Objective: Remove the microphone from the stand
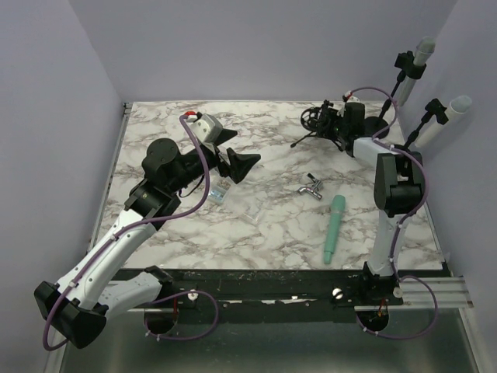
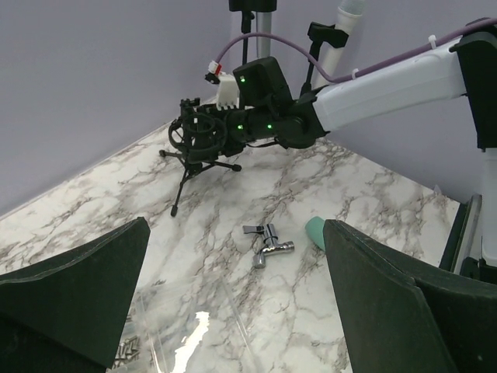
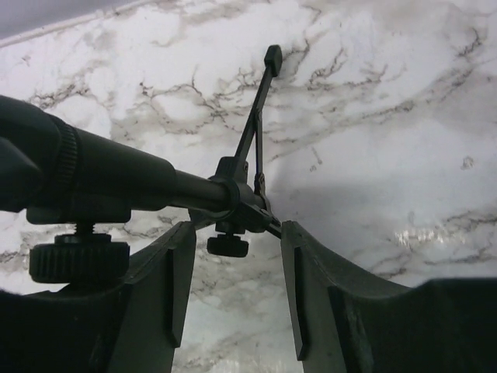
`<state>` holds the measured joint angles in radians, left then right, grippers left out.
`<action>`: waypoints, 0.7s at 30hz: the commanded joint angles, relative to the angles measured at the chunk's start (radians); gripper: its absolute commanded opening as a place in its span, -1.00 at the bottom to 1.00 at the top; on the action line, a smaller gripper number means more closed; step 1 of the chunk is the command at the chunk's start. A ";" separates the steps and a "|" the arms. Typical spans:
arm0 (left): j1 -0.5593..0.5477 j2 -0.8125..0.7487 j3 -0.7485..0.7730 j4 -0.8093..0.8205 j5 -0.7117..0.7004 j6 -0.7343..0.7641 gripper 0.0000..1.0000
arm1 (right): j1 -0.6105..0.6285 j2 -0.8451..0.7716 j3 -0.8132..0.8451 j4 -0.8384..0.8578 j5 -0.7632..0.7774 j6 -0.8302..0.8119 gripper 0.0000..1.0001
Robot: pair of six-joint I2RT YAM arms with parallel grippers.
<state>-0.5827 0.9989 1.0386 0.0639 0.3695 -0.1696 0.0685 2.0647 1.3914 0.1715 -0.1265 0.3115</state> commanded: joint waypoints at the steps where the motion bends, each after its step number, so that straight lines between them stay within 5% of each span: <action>1: -0.003 0.006 0.008 0.017 0.024 -0.005 0.95 | -0.003 0.077 0.086 0.048 -0.062 -0.026 0.08; 15: -0.004 0.048 0.014 0.015 0.025 -0.006 0.95 | 0.023 0.310 0.384 -0.020 -0.147 0.037 0.07; 21: -0.004 0.075 0.020 0.014 0.040 -0.020 0.95 | 0.034 0.256 0.308 0.041 -0.150 0.076 0.08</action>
<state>-0.5831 1.0592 1.0386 0.0643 0.3733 -0.1726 0.0868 2.3436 1.7470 0.1925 -0.2459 0.3527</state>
